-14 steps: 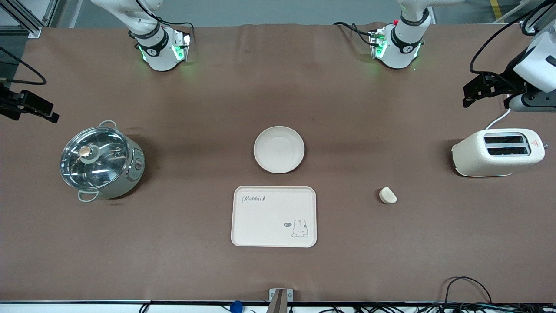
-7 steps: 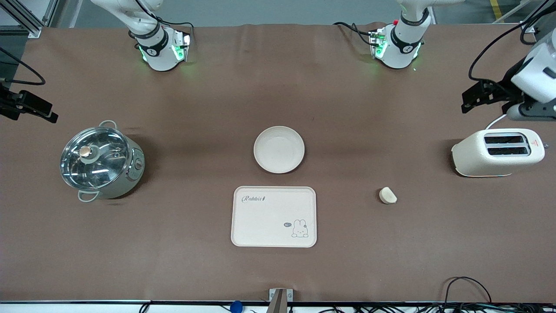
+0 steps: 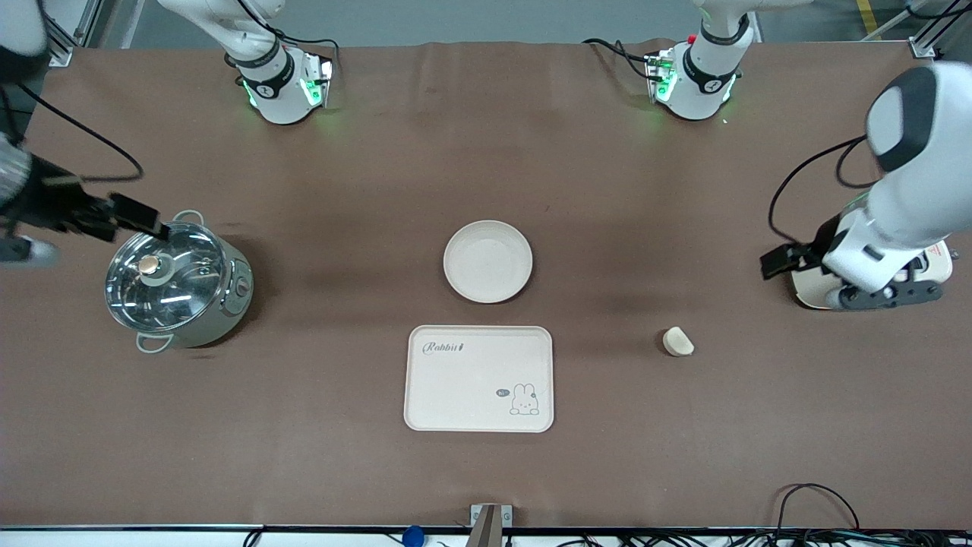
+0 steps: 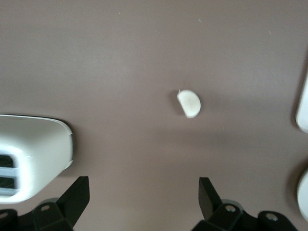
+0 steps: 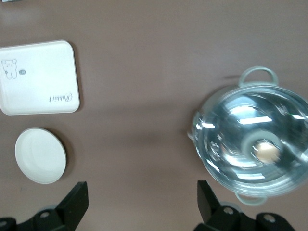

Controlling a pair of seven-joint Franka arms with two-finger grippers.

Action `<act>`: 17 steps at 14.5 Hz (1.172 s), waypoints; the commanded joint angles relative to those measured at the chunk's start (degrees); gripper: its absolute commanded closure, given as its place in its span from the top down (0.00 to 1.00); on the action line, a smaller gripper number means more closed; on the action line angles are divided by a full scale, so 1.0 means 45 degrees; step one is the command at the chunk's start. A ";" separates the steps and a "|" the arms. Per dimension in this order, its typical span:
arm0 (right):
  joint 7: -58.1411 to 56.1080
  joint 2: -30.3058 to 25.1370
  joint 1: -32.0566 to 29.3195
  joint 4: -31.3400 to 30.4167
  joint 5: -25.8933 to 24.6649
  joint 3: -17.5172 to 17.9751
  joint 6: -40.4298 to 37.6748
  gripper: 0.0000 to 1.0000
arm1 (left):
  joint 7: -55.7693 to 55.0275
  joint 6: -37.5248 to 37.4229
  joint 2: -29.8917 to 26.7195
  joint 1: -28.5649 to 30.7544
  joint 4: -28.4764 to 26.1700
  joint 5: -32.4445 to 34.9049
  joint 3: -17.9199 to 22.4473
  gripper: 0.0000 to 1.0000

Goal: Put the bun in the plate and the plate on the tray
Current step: 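Reach the white bun with the left gripper and grasp it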

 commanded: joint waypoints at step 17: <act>0.5321 0.4365 0.7957 -0.5033 0.3148 -0.0018 1.0930 1.00 | -0.6409 0.6995 0.5889 -0.0833 -0.0518 0.0254 -0.0283 0.76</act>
